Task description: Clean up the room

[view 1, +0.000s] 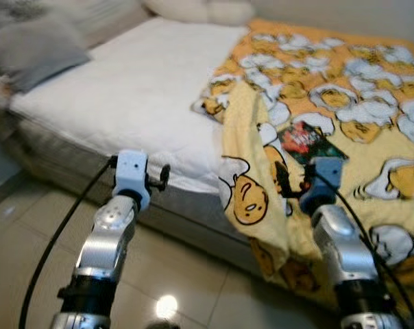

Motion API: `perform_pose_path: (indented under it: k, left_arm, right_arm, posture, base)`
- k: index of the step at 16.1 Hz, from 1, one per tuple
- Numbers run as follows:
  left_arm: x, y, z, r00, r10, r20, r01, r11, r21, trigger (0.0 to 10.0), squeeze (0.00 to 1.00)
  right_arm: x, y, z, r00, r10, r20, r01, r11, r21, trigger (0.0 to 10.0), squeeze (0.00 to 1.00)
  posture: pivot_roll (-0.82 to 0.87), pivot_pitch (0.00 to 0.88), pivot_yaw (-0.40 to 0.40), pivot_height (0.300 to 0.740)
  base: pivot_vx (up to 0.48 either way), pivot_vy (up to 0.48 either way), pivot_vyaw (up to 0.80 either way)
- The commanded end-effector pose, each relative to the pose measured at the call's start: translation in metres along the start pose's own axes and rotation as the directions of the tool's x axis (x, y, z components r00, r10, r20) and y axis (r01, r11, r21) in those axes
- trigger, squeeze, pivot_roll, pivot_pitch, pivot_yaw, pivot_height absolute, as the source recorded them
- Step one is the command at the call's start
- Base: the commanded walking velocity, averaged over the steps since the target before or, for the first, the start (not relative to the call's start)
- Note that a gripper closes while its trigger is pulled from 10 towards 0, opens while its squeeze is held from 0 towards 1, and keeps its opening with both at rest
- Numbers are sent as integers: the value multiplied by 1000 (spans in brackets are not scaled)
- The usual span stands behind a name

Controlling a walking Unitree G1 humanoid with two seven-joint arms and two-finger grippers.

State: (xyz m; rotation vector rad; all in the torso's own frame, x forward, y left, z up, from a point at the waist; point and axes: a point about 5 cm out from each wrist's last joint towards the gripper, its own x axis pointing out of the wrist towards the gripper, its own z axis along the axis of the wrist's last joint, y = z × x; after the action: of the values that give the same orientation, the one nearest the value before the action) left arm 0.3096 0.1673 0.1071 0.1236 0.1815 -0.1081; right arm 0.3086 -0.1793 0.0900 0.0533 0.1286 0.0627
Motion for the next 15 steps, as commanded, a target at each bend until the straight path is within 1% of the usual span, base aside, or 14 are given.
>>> perform_pose_path:
  k: [1, 8, 15]
  left_arm:
    - [-1, 7, 0, 1000, 20, -1, -20, 1000, 9, 10000, 1000]
    - [-1, 7, 0, 1000, 20, -3, -20, 1000, 8, 10000, 1000]
    - [-3, 4, -3, 1000, -4, -6, 4, 1000, 5, 10000, 1000]
  right_arm:
    - [3, 7, 4, 1000, 24, 15, -24, 1000, -5, 10000, 1000]
    - [3, 7, 3, 999, 31, 11, -31, 999, -9, 10000, 1000]
    - [1, 8, 0, 999, 44, 2, -44, 999, -12, 10000, 1000]
  posture:
    - [5, 0, 41, 740]
    - [3, 0, 42, 740]
    - [0, 0, 47, 740]
  base:
    - [0, -416, 800]
    - [0, -419, 800]
    - [0, -417, 800]
